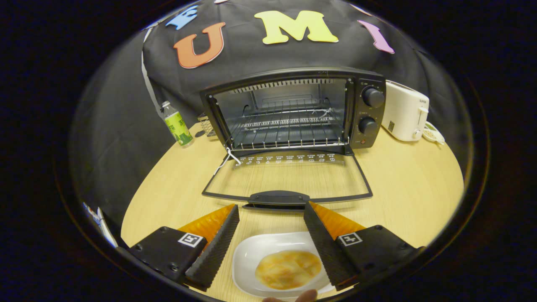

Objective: Open the toaster oven, put the food inside, and close the toaster oven door.

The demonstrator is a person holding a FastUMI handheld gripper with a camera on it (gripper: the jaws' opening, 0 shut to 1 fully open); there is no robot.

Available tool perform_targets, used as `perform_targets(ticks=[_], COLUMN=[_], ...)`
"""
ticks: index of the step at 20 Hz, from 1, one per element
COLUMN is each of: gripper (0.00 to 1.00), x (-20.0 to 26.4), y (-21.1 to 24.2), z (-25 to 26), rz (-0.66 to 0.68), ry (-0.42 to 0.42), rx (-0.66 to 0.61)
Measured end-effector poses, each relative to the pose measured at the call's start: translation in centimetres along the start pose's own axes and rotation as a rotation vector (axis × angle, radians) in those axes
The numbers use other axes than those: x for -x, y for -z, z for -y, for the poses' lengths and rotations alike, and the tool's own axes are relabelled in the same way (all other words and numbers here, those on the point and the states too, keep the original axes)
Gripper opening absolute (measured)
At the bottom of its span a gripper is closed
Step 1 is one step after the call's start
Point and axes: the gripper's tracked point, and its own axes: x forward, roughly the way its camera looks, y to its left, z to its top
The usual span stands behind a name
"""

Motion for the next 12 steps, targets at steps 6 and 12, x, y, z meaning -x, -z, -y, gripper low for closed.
perform_targets(ticks=[6, 12], gripper=[1.00, 1.00], x=[4.0, 10.7], y=[-1.5, -2.7], z=[-1.4, -2.5], rz=[0.113, 0.315], ry=[-0.040, -0.086], rx=[0.059, 0.182])
